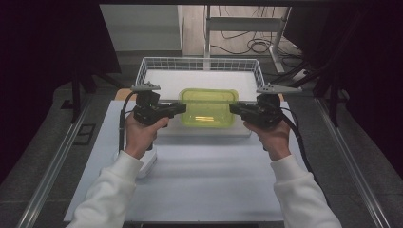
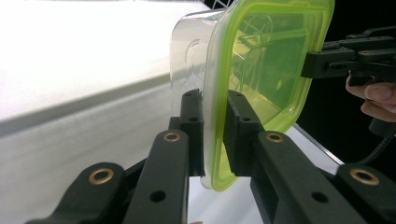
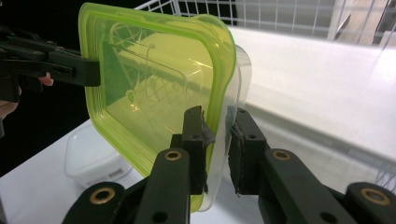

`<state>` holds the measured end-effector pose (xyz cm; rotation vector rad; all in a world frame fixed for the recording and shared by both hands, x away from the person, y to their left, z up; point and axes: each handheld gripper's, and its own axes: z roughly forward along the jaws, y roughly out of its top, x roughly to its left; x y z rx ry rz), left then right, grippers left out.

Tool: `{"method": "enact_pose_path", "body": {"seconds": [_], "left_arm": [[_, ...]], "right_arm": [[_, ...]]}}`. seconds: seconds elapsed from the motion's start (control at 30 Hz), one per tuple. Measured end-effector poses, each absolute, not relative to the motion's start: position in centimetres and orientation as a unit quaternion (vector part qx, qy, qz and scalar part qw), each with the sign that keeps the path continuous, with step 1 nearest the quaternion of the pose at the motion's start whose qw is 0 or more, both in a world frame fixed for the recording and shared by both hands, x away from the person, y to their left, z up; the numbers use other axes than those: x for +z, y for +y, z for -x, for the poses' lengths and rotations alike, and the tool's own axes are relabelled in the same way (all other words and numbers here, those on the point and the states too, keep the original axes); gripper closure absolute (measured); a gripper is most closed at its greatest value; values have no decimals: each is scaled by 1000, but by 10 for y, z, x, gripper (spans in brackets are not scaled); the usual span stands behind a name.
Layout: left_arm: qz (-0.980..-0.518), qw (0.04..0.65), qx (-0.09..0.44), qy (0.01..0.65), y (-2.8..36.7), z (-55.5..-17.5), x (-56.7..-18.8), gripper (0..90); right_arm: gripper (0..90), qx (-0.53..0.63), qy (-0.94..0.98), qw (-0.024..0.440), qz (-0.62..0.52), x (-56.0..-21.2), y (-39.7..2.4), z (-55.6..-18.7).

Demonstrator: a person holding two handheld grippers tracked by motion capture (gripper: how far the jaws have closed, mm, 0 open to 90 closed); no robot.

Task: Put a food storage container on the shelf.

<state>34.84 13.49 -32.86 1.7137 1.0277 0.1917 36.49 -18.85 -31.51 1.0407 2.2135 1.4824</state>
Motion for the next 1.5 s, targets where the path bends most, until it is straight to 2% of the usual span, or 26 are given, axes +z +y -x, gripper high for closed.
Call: {"method": "enact_pose_path", "body": {"seconds": [0.3,0.8,1.17,1.5], "left_arm": [[-717,545,83,426,140,-369,-311,792],[-715,546,63,432,149,-410,-299,790],[-721,527,58,446,154,-427,-301,791],[-727,508,26,462,156,-448,-315,791]], "right_arm": [[779,528,758,144,-355,-289,-185,-387],[784,534,751,136,-364,-271,-178,-424],[785,525,752,114,-381,-281,-173,-443],[783,503,754,76,-416,-294,-170,-463]]}}
